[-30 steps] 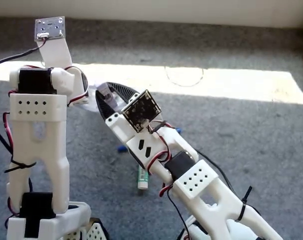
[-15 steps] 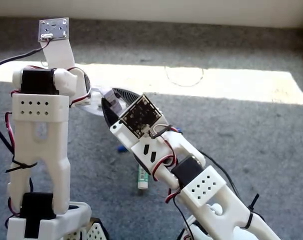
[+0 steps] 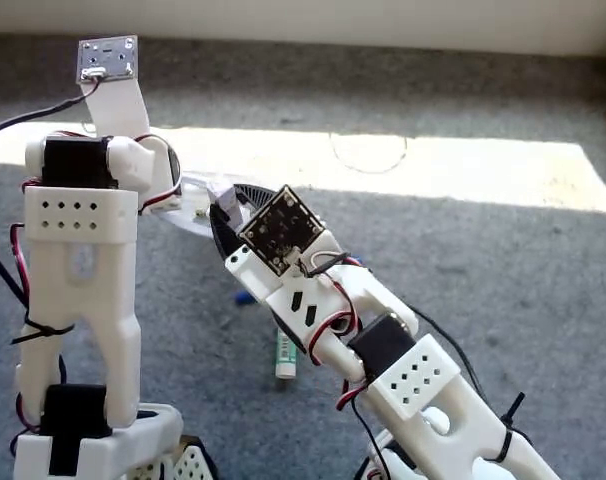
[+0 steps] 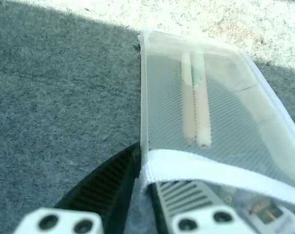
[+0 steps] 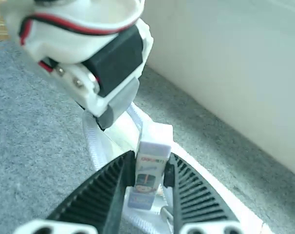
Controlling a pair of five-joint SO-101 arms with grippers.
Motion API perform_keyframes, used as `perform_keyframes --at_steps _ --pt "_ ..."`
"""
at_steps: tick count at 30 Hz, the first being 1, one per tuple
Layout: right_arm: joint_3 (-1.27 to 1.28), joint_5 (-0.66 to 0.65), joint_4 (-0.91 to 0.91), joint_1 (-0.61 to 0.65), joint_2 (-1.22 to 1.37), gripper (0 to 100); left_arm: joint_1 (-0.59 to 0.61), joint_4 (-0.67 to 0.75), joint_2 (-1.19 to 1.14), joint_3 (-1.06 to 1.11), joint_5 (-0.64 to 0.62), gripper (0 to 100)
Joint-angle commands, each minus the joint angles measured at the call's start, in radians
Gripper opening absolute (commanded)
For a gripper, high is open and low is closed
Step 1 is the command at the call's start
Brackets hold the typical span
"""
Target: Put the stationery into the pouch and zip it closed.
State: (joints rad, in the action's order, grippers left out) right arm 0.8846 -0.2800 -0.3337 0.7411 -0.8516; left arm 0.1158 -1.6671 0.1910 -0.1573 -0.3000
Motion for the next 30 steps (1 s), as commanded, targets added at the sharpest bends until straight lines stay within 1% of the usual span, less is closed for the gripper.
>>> perform_keyframes --at_steps 1,7,9,11,19,24,30 --pt "-0.058 -0.015 -0.068 -0.027 -0.067 7.6 0.015 0.021 0.001 -0.01 0.008 1" --pt "-0.062 -0.021 -0.145 -0.027 -0.13 7.6 0.015 0.021 0.001 -0.01 0.008 1" --pt "-0.062 -0.075 -0.171 -0.022 -0.13 7.6 0.015 0.021 0.001 -0.01 0.008 1" --pt "-0.064 -0.109 -0.176 -0.019 -0.128 7.6 0.015 0.021 0.001 -0.01 0.008 1" --pt "-0.067 -0.115 -0.177 -0.024 -0.091 7.6 0.012 0.021 0.001 -0.007 0.008 1" --pt "-0.153 -0.146 -0.179 -0.025 0.041 7.6 0.015 0.021 0.001 -0.005 0.008 1" --pt "-0.315 -0.15 -0.328 -0.025 0.097 7.6 0.015 0.021 -0.001 -0.005 0.008 1"
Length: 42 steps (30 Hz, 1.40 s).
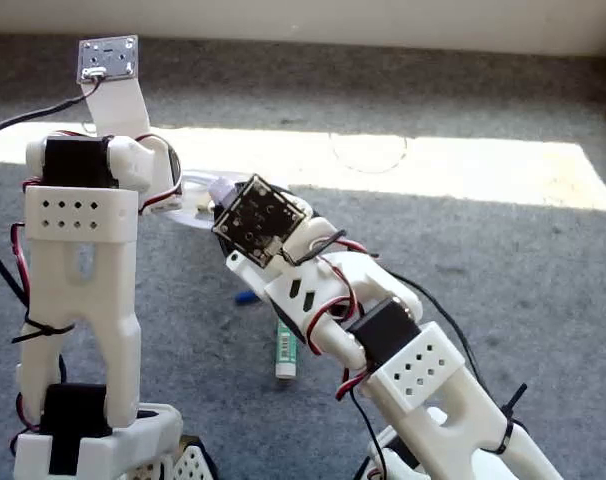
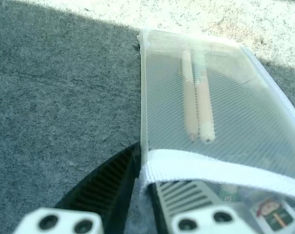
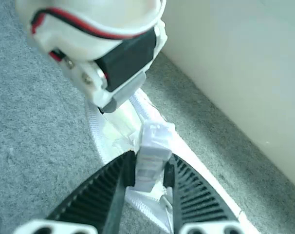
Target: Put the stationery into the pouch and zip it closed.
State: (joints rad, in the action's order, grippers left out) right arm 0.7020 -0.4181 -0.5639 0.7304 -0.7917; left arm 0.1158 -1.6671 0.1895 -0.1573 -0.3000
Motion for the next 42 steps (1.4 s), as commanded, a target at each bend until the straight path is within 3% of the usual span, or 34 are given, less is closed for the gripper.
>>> perform_keyframes --at_steps 1,5,15,19,27,33,37,42 --pt "-0.162 -0.018 -0.128 -0.016 0.05 7.6 0.015 0.021 0.001 -0.005 0.008 1" --pt "-0.234 -0.103 -0.225 -0.015 0.105 7.6 0.015 0.021 0.001 -0.005 0.008 1" --pt "-0.242 -0.11 -0.266 -0.016 0.127 7.6 0.016 0.021 -0.001 -0.005 0.009 1" --pt "-0.242 -0.175 -0.308 -0.016 0.124 7.6 0.016 0.021 -0.001 -0.005 0.009 1" --pt "-0.251 -0.175 -0.309 -0.058 0.133 8.7 0.016 0.021 -0.001 -0.005 0.009 1" --pt "-0.252 -0.144 -0.306 -0.053 0.133 20.8 0.016 0.021 -0.001 -0.005 0.009 1" --pt "-0.311 -0.071 -0.309 -0.054 0.128 20.9 0.016 0.021 -0.002 -0.005 0.009 1" --pt "-0.364 -0.068 -0.36 -0.058 0.125 20.9 0.016 0.021 -0.002 -0.005 0.009 1"
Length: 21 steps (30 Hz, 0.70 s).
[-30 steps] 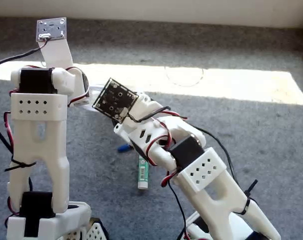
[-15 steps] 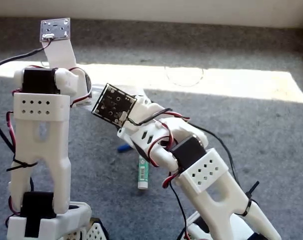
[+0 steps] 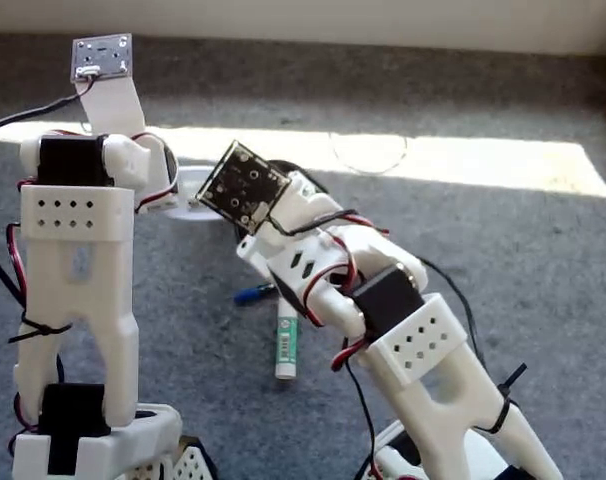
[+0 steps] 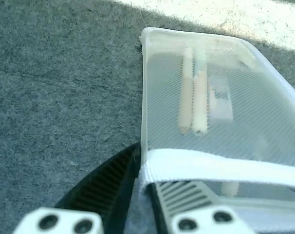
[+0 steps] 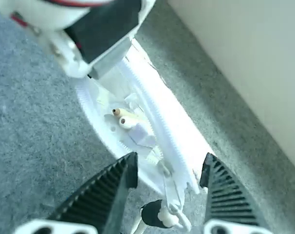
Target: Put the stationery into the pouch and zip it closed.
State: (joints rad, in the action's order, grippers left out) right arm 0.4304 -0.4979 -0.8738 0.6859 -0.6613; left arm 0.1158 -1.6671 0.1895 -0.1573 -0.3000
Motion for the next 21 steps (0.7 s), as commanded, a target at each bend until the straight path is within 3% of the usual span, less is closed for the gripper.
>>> perform_keyframes --at_steps 1,15,21 --pt "-0.104 0.014 -0.079 -0.013 -0.002 20.9 0.016 0.021 -0.002 -0.005 0.009 1" --pt "-0.236 0.302 -0.398 -0.015 -0.007 20.9 0.039 0.021 -0.002 -0.01 0.009 1" --pt "-0.234 0.442 -0.441 -0.062 -0.007 20.9 0.067 0.021 -0.001 -0.01 0.009 1"
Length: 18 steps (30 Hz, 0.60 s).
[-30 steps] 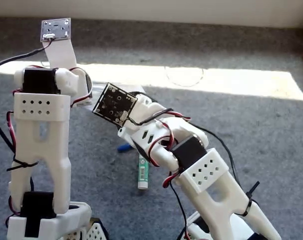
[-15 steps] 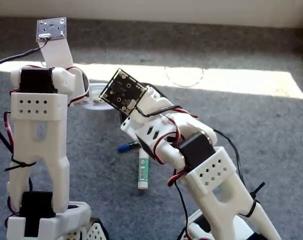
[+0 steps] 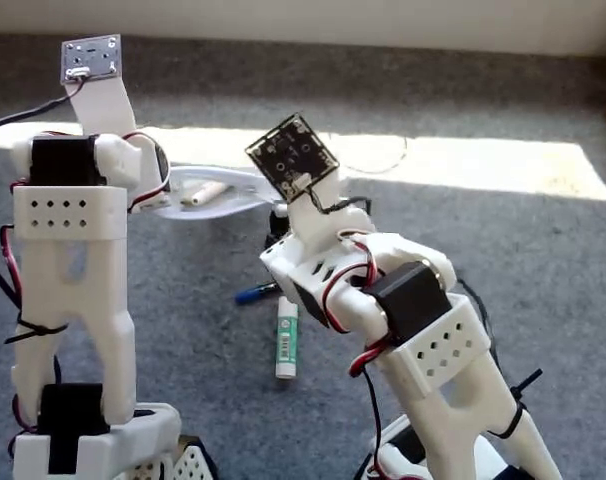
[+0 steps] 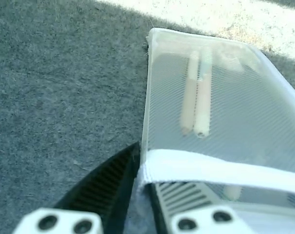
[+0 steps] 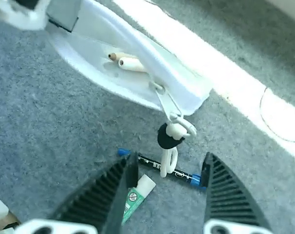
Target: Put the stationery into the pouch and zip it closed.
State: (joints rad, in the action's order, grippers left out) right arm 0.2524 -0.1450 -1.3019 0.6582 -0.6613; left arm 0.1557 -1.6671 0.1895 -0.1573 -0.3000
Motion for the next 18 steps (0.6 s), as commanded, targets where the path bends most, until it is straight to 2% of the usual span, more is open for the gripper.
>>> perform_keyframes --at_steps 1,9,18 --pt "-0.056 0.109 -0.013 -0.039 -0.007 20.9 0.031 0.021 0.001 -0.01 0.009 1" --pt "-0.054 0.264 -0.119 -0.044 -0.007 20.9 0.097 0.041 0.005 -0.008 0.009 1" --pt "-0.035 0.577 -0.114 -0.16 0.005 20.9 0.108 0.041 0.005 -0.005 0.009 1"
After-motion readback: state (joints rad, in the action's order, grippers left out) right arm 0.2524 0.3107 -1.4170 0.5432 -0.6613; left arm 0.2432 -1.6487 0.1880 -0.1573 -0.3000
